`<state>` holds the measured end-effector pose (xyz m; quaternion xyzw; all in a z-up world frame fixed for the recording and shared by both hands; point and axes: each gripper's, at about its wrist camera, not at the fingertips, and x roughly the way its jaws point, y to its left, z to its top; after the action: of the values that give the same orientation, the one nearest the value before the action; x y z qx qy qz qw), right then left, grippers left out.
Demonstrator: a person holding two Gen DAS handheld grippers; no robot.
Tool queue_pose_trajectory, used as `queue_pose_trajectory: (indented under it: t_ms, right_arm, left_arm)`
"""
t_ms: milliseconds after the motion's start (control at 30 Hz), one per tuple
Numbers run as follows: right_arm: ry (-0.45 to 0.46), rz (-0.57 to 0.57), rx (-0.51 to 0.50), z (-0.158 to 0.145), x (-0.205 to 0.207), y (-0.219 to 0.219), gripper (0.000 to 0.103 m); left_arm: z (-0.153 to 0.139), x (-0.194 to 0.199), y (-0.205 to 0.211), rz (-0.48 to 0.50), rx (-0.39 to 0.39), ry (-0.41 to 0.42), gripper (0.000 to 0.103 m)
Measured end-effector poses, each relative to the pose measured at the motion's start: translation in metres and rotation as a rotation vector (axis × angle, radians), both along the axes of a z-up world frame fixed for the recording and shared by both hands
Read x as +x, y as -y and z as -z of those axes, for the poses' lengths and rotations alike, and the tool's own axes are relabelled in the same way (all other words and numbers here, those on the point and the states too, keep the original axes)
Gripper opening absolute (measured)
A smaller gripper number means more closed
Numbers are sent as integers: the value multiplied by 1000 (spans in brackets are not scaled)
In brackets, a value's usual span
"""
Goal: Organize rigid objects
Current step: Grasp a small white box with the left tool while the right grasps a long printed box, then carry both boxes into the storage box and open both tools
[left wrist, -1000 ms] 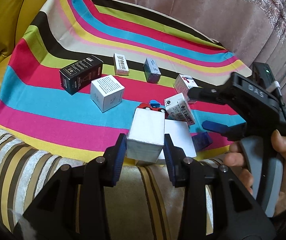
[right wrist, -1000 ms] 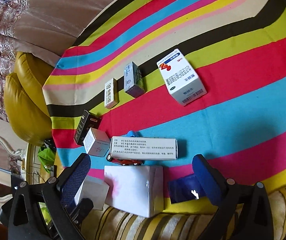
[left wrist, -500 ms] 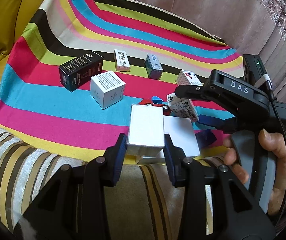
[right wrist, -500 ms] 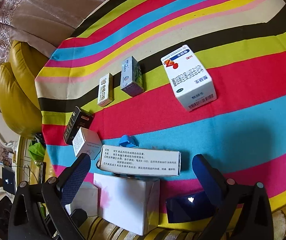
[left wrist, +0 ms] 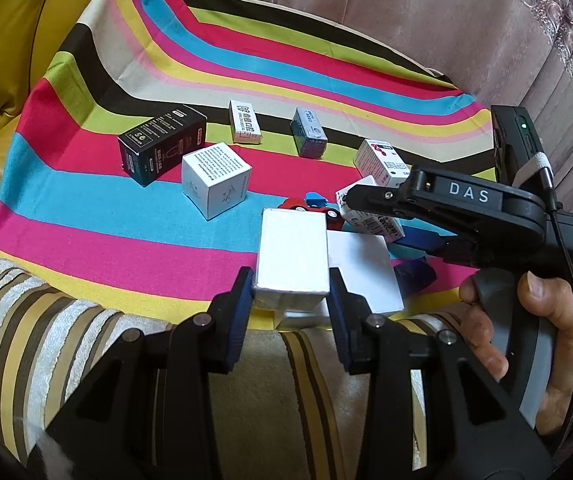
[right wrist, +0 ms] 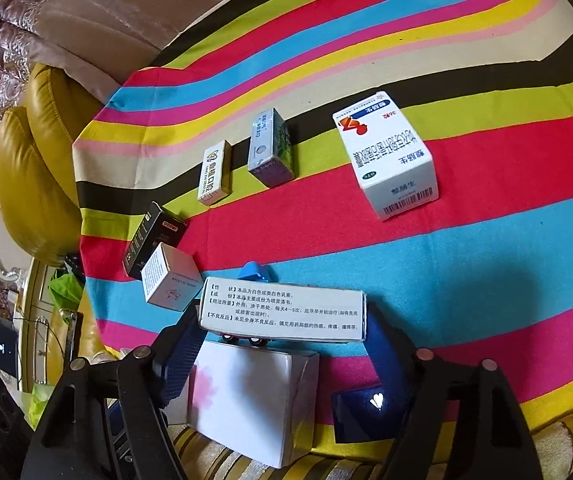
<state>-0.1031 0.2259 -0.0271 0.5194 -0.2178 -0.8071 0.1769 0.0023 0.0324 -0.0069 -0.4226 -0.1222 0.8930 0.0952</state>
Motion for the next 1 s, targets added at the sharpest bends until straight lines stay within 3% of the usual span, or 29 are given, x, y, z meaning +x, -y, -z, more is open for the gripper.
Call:
queue_pose_trajectory:
  t_ms: [267, 733, 1000]
  right_arm:
    - [-64, 28, -13, -13, 19, -11, 76]
    - [-213, 135, 60, -51, 78, -48, 76]
    - [-233, 205, 89, -59, 112, -83, 76]
  left_arm:
    - [-1, 0, -1, 0, -4, -2, 41]
    - [-16, 15, -18, 44, -21, -49, 40]
    - [-26, 29, -42, 102, -36, -72, 40]
